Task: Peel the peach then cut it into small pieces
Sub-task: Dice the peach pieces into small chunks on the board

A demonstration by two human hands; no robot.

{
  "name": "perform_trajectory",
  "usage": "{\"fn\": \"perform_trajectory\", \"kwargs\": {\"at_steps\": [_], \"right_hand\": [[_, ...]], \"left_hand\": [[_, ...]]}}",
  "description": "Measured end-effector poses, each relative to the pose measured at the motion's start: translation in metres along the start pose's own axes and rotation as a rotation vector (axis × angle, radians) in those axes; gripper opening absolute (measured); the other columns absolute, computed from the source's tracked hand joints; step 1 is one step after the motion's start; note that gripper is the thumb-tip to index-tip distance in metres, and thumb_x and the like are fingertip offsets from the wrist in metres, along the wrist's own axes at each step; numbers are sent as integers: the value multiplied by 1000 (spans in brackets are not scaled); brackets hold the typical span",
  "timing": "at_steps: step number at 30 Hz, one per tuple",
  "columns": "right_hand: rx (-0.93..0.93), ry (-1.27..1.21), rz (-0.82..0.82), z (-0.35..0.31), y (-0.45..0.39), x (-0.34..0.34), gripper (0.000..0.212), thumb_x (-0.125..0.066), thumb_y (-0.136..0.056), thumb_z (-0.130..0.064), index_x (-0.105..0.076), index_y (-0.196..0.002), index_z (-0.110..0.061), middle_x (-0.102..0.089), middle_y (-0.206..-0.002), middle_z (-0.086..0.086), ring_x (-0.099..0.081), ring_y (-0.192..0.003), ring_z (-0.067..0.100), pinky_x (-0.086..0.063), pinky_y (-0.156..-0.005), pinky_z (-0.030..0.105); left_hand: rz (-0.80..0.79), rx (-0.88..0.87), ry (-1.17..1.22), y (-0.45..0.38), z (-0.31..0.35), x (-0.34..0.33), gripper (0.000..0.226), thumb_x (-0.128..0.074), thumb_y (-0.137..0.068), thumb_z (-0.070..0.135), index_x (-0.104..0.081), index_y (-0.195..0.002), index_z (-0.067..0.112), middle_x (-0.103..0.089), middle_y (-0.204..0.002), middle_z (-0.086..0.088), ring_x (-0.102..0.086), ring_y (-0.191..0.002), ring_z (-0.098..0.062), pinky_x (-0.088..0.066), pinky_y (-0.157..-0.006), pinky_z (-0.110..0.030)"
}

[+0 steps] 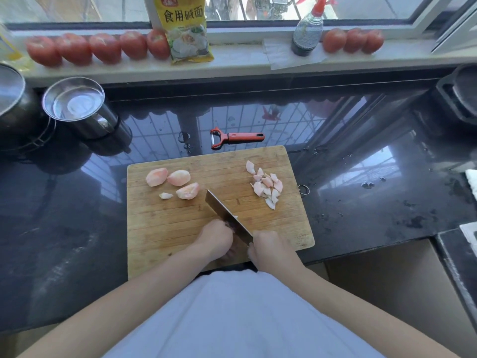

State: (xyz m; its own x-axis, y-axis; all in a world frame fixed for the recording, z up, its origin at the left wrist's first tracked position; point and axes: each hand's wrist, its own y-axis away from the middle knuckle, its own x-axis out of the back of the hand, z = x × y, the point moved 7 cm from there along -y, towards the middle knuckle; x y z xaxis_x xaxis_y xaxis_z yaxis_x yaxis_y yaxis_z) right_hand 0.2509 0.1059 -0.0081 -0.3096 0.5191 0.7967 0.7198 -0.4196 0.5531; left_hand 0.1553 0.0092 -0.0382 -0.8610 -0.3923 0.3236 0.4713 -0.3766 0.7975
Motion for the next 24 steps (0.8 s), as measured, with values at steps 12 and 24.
{"fn": "perform_trajectory", "kwargs": {"at_steps": [12,24], "right_hand": [[-49,-35,163,43,-5,55,27,-47,-101,-25,-66,-89,-10,-66,-84,9,-60,-73,30,-45,-60,33],[48,-14,56,26,5,13,30,-46,-99,-21,-46,-70,-20,-53,-71,2,-58,-69,27,-44,-56,33]], "left_hand": [[-51,27,207,-1,-13,0,26,-52,-108,31,-61,-118,9,-77,-81,-14,-76,-64,-25,-63,-61,-33],[120,116,508,16,-71,69,17,-58,-105,15,-67,-106,0,-73,-74,-11,-68,-60,-21,-58,-58,-31]]}}
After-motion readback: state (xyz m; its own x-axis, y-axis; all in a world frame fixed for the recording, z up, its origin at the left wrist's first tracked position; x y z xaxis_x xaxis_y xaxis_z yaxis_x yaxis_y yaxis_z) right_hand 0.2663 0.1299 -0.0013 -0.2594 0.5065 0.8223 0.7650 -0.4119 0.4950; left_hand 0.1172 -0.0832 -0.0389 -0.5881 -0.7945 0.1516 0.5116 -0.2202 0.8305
